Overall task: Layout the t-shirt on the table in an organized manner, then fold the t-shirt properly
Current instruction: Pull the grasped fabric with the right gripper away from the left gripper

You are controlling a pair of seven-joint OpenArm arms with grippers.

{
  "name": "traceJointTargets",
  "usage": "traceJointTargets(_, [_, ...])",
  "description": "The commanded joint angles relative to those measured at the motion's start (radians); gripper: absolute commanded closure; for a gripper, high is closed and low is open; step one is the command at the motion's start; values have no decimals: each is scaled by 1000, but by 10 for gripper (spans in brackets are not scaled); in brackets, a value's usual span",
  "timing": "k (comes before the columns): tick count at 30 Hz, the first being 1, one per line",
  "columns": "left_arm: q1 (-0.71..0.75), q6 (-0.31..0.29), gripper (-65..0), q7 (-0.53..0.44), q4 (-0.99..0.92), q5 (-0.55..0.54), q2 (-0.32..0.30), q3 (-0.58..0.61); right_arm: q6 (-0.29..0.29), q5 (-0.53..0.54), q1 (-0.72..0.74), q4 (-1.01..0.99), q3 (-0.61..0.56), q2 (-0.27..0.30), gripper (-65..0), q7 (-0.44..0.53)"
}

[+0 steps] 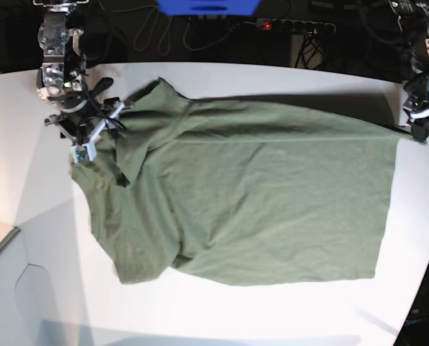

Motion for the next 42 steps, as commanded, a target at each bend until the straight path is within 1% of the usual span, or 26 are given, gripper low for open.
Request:
traceJointTargets(1, [-4,-11,-1,-24,16,-5,-14,-7,12,5,7,15,3,6,-337,19])
traceJointTargets(7, [-4,-11,-1,-24,16,-5,-14,-8,12,2,-24,16,0,6,-328,17])
traceJointTargets(9, [-4,-11,-1,-24,16,-5,-14,-7,12,2,-30,16,-3,11,-292,17])
traceJointTargets(13, [-4,-11,-1,-24,16,-5,-14,-5,14,2,-61,15,-27,18,-150,17])
traceJointTargets(16, [-5,-11,-1,-24,16,-5,-13,-5,14,2,-81,19,-35,18,-5,17])
traceJointTargets(19, [-5,-11,-1,-24,19,-5,-13,-5,14,2,-101,44,-34,18,0,17])
traceJointTargets(24, [2,-11,-1,-24,25,-5,-13,-5,14,2,-196,210,-32,17,0,22])
traceJointTargets(26, [2,-11,-1,-24,25,-5,-10,-5,14,2,-242,286,-32,11,0,22])
traceJointTargets(28, [4,-11,-1,-24,28,-5,7,-8,14,3,-288,352,-31,-8,0,22])
traceJointTargets(30, [6,-11,-1,-24,34,-5,9,-5,14,3,-329,409,-9,-18,0,24])
traceJointTargets(35, [32,-11,-1,-24,74,-5,23,-5,14,5,-391,486,112,-97,0,27])
traceJointTargets(38, [33,-11,-1,-24,85,-5,42,-10,14,5,-400,483,177,-127,0,25])
traceJointTargets(40, [36,-11,-1,-24,83,-5,47,-11,14,5,-424,480,203,-158,0,25])
traceJointTargets(42, [53,-11,-1,-24,83,-5,49,-11,14,5,-452,480,206,-173,0,25])
